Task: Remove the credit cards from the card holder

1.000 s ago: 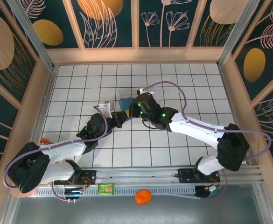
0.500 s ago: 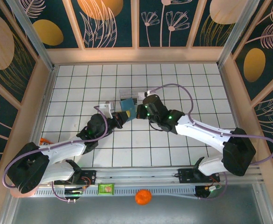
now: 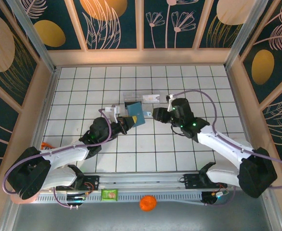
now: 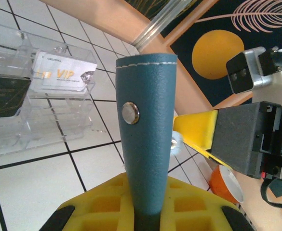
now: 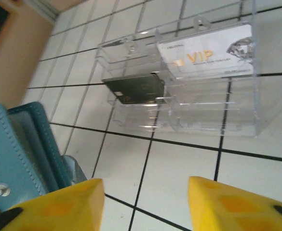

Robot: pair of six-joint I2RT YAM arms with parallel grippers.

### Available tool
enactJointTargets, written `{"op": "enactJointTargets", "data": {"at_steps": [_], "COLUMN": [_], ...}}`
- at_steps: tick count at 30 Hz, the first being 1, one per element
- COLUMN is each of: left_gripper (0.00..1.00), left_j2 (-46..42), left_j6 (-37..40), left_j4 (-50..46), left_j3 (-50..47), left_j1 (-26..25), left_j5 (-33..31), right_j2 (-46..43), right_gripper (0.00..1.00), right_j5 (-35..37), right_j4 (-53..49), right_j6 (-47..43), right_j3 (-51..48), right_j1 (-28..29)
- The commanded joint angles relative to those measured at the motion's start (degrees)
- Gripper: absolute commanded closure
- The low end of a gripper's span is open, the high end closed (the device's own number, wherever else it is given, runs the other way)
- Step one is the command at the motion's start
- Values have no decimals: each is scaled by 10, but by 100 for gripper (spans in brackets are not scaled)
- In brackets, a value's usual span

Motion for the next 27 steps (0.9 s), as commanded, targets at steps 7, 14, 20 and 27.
{"op": "enactJointTargets", "data": {"at_steps": [7,14,20,27], "left_gripper": [100,100,100,100], "left_j2": [-31,-36,-35,-40], "left_j6": [1,-4,-10,-12], "left_j4": [64,66,74,77], "left_j3": [-19,-19,-23,-29], "left_j1": [1,1,2,1], "left_j5": [33,35,37,38], "right_j2": [-67,-51,-21,-3], "right_gripper": [41,39,32,40], "right_j5": [-215,-189,-150,-121], "right_j4": [212,201,183,184], "right_j6": [20,17,12,20], "right_j3": [-95,-80,-53,-49], "right_j1": [-22,4,28,31]}}
